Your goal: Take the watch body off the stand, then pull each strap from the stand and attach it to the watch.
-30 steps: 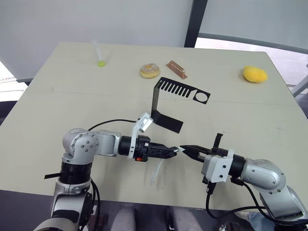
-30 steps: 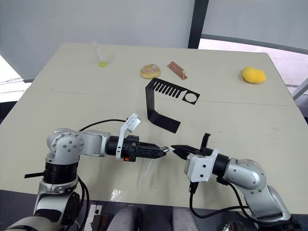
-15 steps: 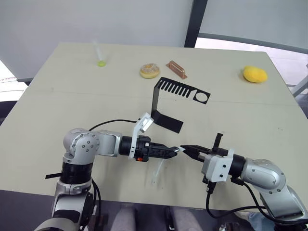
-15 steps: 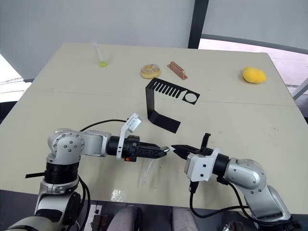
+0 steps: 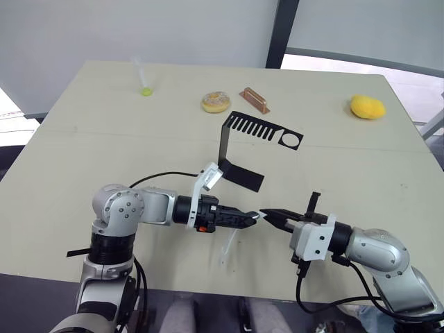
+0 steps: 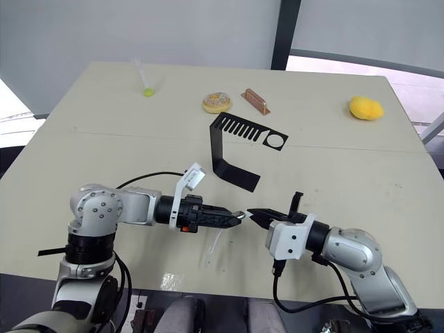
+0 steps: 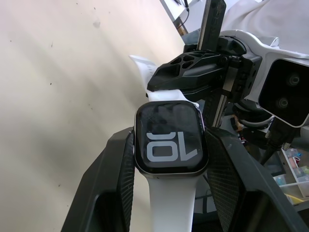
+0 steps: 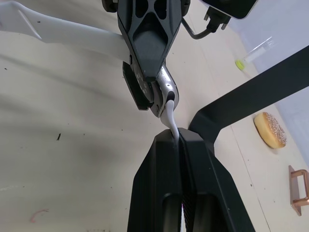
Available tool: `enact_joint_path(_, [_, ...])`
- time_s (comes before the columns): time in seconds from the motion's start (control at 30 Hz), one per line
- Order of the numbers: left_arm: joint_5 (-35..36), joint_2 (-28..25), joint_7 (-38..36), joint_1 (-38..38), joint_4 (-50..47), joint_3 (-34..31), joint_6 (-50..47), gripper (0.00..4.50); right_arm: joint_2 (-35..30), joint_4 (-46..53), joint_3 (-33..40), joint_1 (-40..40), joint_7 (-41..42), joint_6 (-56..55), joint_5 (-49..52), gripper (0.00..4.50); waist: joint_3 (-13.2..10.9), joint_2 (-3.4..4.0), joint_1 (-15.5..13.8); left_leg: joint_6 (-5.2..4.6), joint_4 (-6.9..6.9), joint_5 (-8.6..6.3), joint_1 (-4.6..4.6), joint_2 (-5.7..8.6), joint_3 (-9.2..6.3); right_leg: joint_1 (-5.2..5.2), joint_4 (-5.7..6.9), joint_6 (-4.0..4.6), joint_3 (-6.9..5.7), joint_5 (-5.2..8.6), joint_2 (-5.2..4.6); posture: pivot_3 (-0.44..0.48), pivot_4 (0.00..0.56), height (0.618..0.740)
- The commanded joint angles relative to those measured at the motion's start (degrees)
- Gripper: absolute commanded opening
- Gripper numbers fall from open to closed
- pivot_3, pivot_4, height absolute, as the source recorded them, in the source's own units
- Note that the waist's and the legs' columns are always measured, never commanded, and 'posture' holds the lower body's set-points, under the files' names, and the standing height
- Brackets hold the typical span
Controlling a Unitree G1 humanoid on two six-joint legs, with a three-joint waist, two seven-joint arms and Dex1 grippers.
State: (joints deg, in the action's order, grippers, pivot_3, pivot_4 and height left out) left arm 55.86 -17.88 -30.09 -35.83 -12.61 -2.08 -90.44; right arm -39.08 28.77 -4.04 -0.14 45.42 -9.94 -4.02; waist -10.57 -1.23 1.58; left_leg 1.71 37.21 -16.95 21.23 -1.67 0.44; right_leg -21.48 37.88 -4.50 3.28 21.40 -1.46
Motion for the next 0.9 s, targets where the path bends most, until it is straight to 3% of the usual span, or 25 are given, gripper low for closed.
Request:
enact_joint_path(0.03, [2.62,2.83,-1.71,-1.76,-2.07,1.98,-0.23,1.61,1.06,1.77,-2.1,-1.04,-0.61,-1.95,0.42,0.0,0.0,0.0,-0.01,0.0,0.0,0.0,0.0,0.0,0.0,0.0,0.0,0.0,0.0,0.0,0.0,0.0,0.15,0.74])
enact_joint_path(0.9, [1.5,3.48,0.13,-1.37,-2.6,1.78,-0.21,1.61,1.08,2.43,-1.91,0.02,-0.24,-2.83,0.63,0.0,0.0,0.0,-0.02,0.0,0.0,0.0,0.0,0.0,0.0,0.0,0.0,0.0,0.0,0.0,0.0,0.0,0.15,0.74])
